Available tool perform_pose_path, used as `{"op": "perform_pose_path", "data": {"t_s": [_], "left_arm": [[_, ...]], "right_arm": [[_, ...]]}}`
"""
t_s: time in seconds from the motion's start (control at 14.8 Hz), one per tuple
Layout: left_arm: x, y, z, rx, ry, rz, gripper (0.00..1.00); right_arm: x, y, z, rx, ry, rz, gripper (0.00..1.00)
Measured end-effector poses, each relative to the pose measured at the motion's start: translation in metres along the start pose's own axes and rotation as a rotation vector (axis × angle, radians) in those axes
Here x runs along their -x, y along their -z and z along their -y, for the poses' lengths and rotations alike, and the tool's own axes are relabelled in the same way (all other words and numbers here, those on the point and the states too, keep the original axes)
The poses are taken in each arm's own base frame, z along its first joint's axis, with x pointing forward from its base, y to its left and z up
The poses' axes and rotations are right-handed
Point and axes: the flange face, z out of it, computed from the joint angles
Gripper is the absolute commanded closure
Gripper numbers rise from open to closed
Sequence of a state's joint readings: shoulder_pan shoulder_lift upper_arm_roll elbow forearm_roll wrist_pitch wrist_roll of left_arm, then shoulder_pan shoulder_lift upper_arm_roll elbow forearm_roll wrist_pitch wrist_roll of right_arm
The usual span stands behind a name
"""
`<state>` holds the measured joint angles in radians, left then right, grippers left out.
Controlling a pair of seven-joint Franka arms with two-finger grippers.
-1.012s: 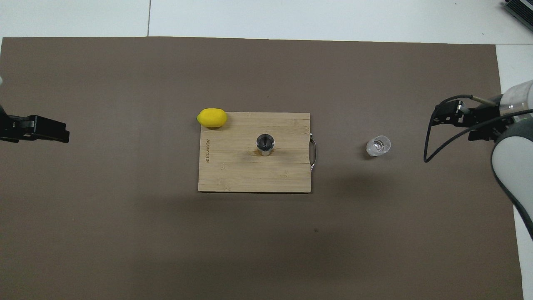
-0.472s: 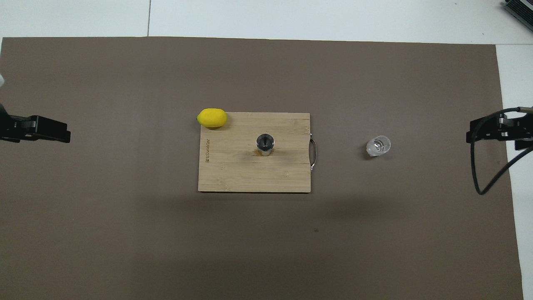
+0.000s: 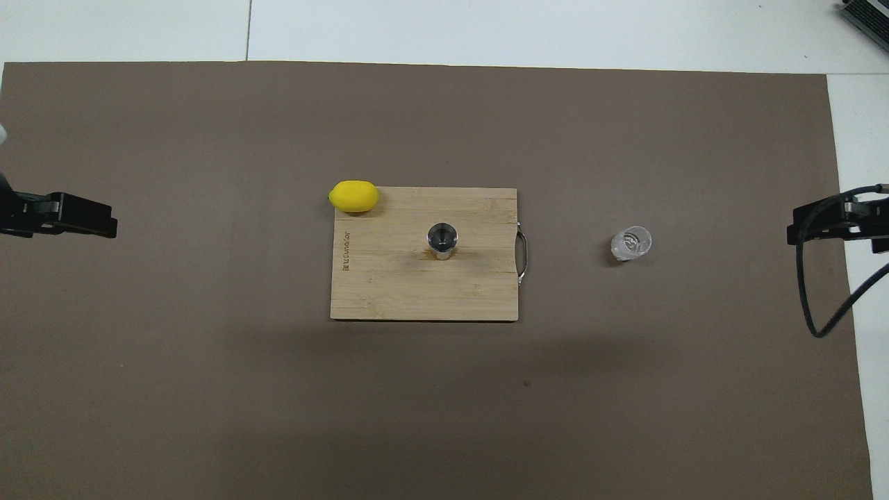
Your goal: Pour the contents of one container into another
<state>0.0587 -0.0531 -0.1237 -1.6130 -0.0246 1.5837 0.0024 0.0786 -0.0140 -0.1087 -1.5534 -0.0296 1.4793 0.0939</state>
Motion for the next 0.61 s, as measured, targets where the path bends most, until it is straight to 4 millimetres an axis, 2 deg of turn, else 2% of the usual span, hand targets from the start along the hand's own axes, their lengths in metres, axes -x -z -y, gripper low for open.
{"op": "perform_pose_path", "data": {"t_s": [0.2, 0.61], "left_arm": [[0.001, 0.000, 0.003, 0.000, 0.005, 0.005, 0.00], [0.001, -0.001, 0.004, -0.013, 0.004, 0.008, 0.00]], "right_arm": [[0.006, 0.002, 0.006, 0.004, 0.010, 0.036, 0.00], [0.015, 0.013, -0.001, 0.002, -0.001, 0.052, 0.00]]}}
